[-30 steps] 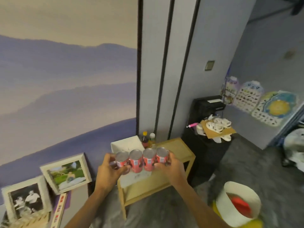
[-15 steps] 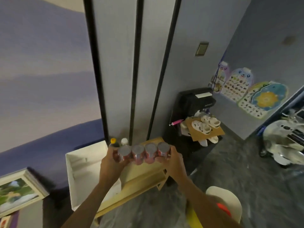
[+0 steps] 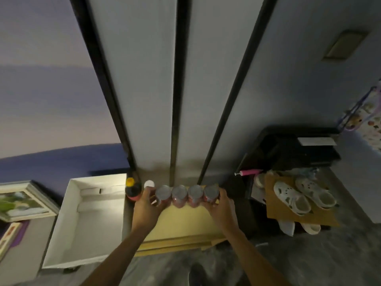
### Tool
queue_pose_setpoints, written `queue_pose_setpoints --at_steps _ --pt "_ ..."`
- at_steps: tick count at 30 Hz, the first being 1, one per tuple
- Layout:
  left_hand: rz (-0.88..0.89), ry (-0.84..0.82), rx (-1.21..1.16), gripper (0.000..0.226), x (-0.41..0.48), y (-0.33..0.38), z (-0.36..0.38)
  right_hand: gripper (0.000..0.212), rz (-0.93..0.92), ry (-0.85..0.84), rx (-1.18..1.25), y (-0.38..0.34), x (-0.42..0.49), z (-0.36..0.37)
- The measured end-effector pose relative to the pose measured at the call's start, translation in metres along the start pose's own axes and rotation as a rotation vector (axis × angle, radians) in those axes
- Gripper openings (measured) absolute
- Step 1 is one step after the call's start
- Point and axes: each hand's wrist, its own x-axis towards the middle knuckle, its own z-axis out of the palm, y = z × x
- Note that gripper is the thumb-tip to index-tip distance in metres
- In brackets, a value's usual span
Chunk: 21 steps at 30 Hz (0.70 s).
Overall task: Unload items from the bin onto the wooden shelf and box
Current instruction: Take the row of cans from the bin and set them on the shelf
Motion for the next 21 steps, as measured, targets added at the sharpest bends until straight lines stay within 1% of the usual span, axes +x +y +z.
queue_pose_setpoints --at_steps 4,6,10,14,17,21 --pt "-0.087 0.151 0.071 0.053 0.011 -0.020 0.038 0.048 -0.057 -0.043 0.057 0.037 0.041 0.019" --pt "-0.115 0.216 0.132 0.055 0.017 -0.030 0.054 0.047 -0.053 -0.060 0.060 0.049 0.057 0.029" --pt "-0.127 0.249 0.226 0.053 0.032 -0.056 0.081 0.050 0.004 -0.120 0.097 0.082 0.082 0.060" --pt "-0.144 0.269 0.248 0.048 0.048 -0.085 0.103 0.059 0.041 -0.112 0.091 0.112 0.095 0.092" --pt "-0.120 0.304 0.322 0.046 0.053 -0.095 0.117 0.061 0.090 -0.095 0.109 0.118 0.097 0.106" --pt "-0.132 0.292 0.361 0.050 0.057 -0.104 0.130 0.062 0.105 -0.103 0.125 0.123 0.101 0.117"
